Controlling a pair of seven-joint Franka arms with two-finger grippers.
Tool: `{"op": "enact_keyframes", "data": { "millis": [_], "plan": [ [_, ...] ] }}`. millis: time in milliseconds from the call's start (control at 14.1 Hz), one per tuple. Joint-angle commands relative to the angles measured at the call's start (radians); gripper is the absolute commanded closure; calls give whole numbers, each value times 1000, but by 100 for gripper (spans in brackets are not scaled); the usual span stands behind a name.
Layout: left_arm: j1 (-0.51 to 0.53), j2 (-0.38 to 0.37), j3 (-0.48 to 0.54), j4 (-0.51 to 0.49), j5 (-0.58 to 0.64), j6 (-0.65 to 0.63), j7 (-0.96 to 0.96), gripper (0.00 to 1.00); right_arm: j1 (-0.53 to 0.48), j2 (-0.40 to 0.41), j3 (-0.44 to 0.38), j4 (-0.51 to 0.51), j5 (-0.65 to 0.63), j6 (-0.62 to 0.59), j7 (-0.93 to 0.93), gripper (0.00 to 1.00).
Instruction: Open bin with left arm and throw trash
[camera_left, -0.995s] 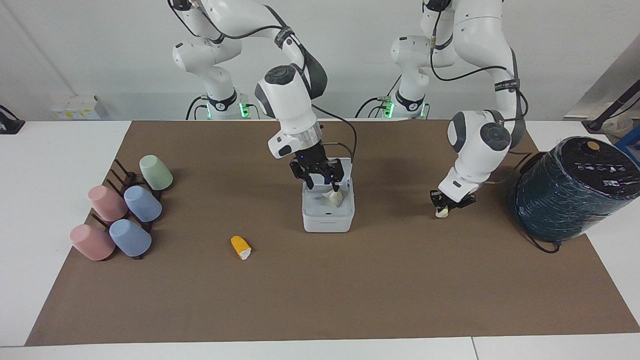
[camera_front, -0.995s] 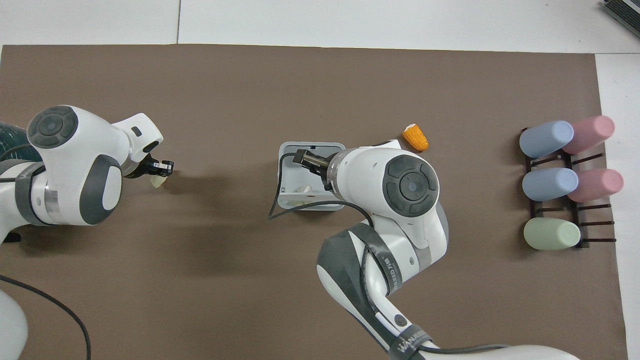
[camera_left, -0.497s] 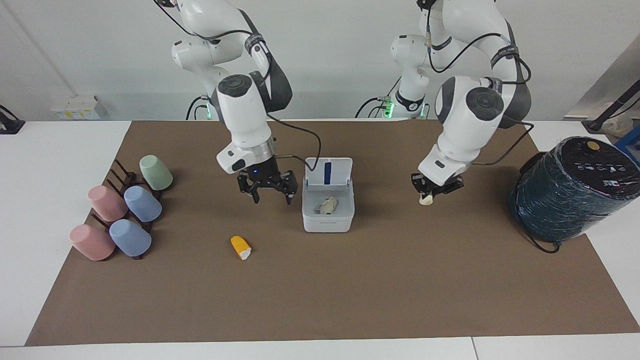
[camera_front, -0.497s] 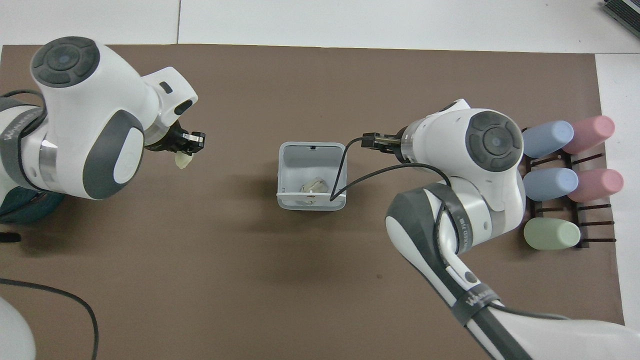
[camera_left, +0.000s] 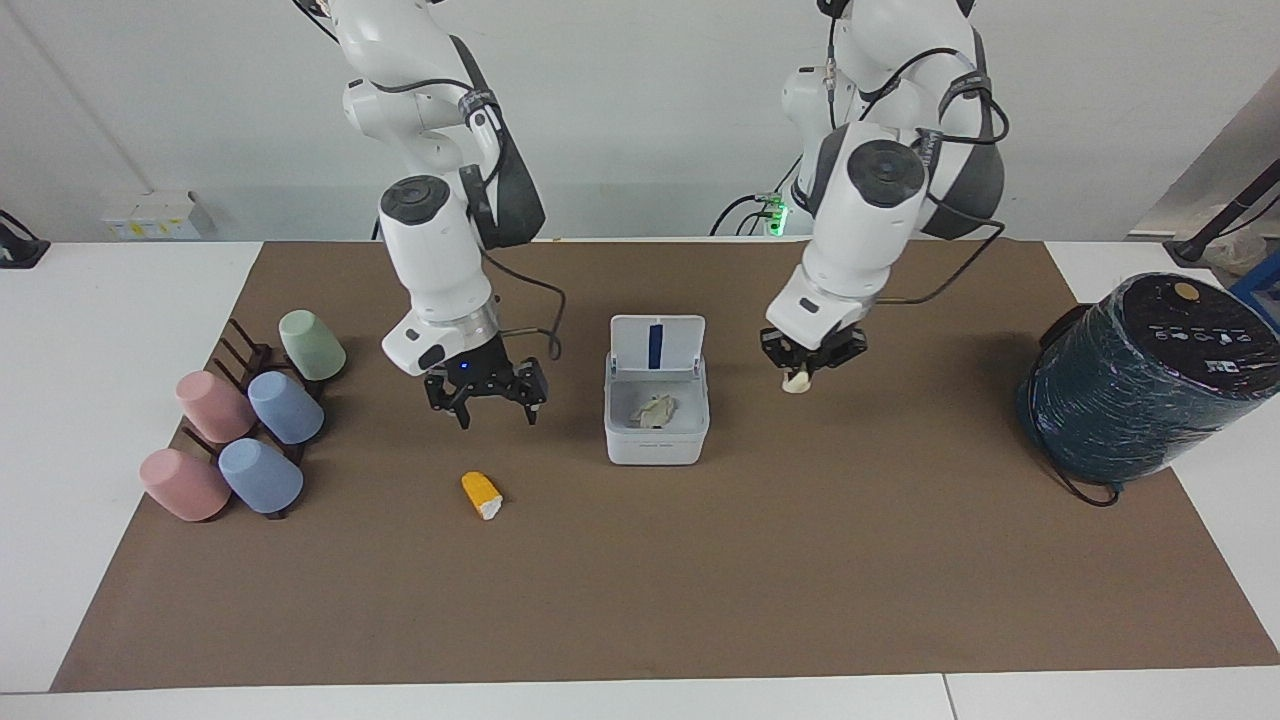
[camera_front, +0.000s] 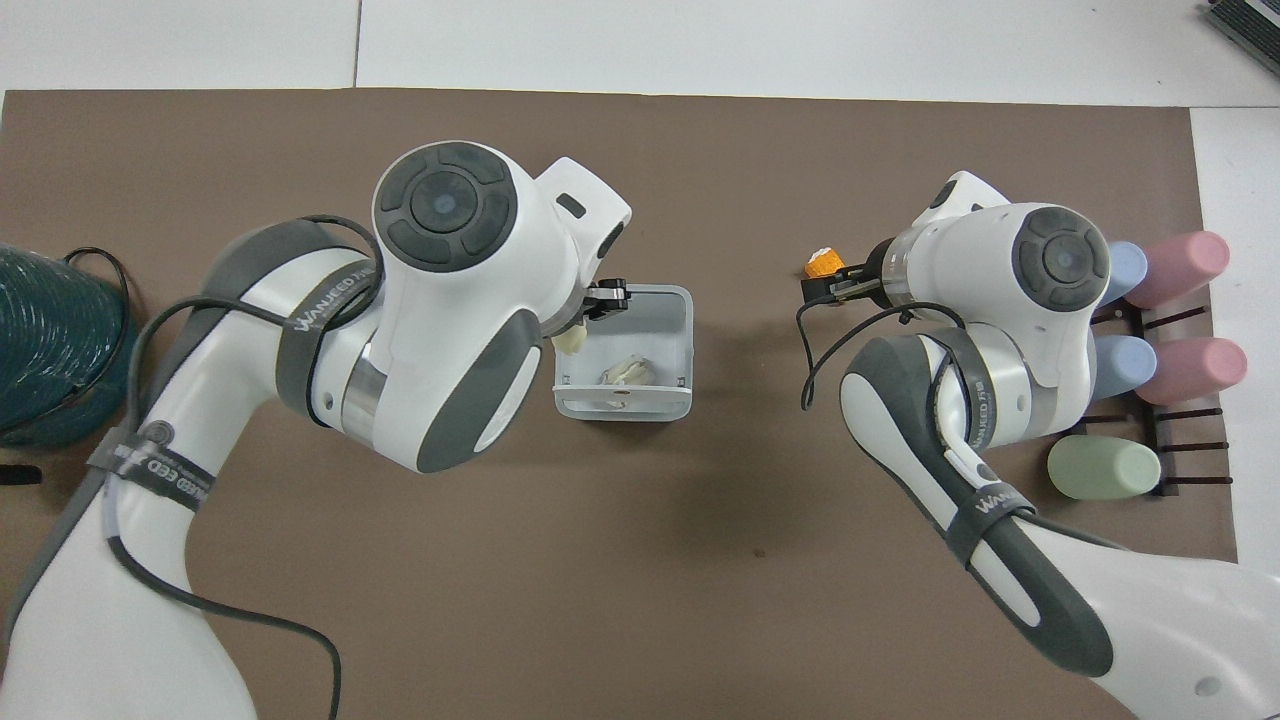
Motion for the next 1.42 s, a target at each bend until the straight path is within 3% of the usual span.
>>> {"op": "enact_keyframes", "data": {
  "millis": [0,142,284,426,497,568,995,1350],
  "plan": [
    [-55,33,15,-10,-18,104,-79,100,-31,57,17,-5,-4,92,-105,0],
    [-75,48,16,-24,-17,119,-89,100,-33,101,17,-5,-3,161,-126,0],
    [-75,48,16,-21,-17,109,-87,96,-31,126,17,-6,-1,196,-130,10],
    [-72,50,18,-9,-12,95,-86,41,-31,126,17,-5,-1,195,-127,51],
    [-64,56,18,0,-5,63,-84,16,-30,123,18,-5,-1,189,-124,84],
    [-60,62,21,17,-4,35,-81,0,-28,120,18,-3,0,184,-118,100],
    [18,67,29,155,-3,-137,-69,0,-4,62,21,-3,0,148,49,100],
    [198,57,33,227,46,-350,274,0,77,-11,21,15,0,74,277,100]
  ]
}}
